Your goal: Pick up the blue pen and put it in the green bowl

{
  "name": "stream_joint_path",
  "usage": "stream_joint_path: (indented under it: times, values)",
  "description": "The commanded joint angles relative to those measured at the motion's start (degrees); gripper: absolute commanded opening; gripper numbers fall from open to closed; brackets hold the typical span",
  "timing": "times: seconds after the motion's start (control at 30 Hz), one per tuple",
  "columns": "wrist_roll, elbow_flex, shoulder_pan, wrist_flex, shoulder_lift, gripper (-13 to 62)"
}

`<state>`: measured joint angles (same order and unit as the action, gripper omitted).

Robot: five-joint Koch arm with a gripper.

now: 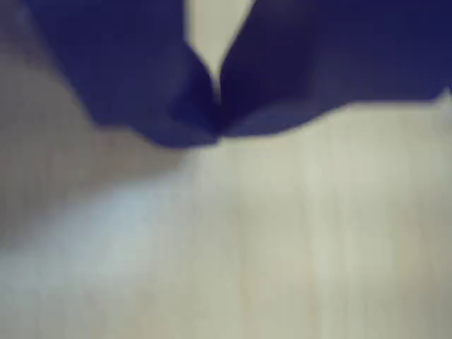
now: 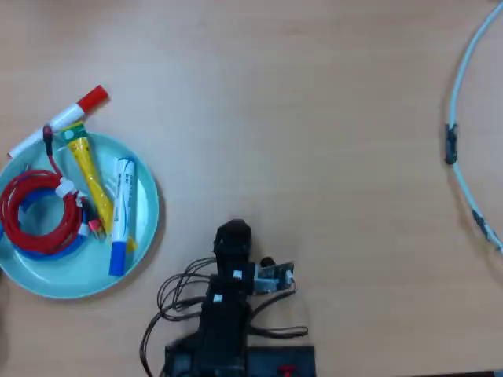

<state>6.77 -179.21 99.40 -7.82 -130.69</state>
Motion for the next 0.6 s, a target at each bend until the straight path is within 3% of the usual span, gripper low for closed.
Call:
stream_joint_path:
  times: [0.0, 0.57]
  values:
    - [-0.4, -1.7, 1.7, -3.6, -5.2, -7.6]
    - [-0.4, -1.6, 2.5, -3.0, -4.7, -7.6]
